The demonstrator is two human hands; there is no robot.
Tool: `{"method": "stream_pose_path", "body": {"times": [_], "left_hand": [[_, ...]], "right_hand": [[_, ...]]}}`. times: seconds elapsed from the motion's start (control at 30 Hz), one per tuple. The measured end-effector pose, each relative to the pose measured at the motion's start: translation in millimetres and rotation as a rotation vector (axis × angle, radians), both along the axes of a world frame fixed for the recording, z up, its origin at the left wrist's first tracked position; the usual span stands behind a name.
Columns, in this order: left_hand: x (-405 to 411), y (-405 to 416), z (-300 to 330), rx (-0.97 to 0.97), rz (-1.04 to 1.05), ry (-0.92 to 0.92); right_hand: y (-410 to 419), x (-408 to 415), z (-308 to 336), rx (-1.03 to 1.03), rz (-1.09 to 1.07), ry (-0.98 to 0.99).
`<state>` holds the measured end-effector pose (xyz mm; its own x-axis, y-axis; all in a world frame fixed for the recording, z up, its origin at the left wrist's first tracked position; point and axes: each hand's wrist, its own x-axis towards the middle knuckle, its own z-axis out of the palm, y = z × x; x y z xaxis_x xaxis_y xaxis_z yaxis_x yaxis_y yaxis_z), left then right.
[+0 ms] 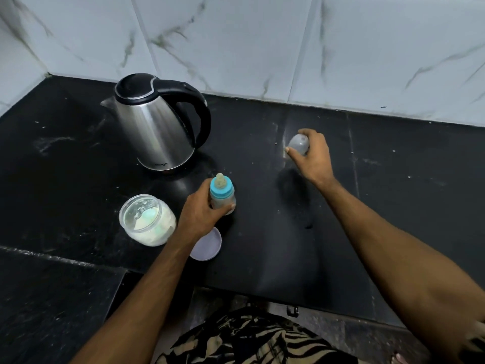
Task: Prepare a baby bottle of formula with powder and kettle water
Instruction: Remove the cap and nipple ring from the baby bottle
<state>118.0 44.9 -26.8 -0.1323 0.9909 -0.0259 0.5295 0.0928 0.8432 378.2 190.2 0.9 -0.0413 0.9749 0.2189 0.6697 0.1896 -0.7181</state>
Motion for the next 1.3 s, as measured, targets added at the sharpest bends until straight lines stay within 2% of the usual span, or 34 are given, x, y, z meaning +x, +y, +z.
{"method": "stream_pose_path", "body": {"times": [0.17,0.33,0.57,0.63,0.73,0.8,0.9,1.0,1.1,1.3], "left_hand": [[-0.4,-0.1,-0.3,0.001,0.0,0.011],[1.0,-1.0,1.0,-0.01,0.005,0.012],[1.7,-1.7,2.3,-0.006,0.003,0.011],[1.4,-2.3,1.5,-0.003,0.001,0.005],[1.0,-2.9,-0.2,0.002,-0.004,0.001],[1.2,-2.8,-1.4,0.004,-0.002,-0.001],[0.9,-3.4,-2.2,0.009,0.01,-0.011],[-0.2,-5.6,-2.1,0.008,0.015,-0.028],[0.2,-6.0,-0.5,0.004,0.032,-0.017],[1.5,-6.5,-1.6,0.012,0.03,-0.044]], "right_hand": [[-1.7,22.6,-28.0,-0.148,-0.05,-0.082],[-6.4,20.2,-39.0,-0.155,-0.028,-0.136],[-8.6,19.3,-39.7,-0.186,-0.035,-0.074],[-12.5,16.1,-38.4,-0.146,-0.06,-0.046],[-24.0,2.8,-29.6,0.02,-0.097,-0.031],[-36.5,-15.3,-17.7,0.143,-0.054,-0.005],[-62.9,-50.8,4.0,0.237,0.128,0.048],[-87.9,-80.8,26.2,0.184,0.346,0.016],[-98.1,-100.6,33.0,0.095,0.484,-0.119],[-101.4,-118.6,19.0,0.027,0.418,-0.187]]}}
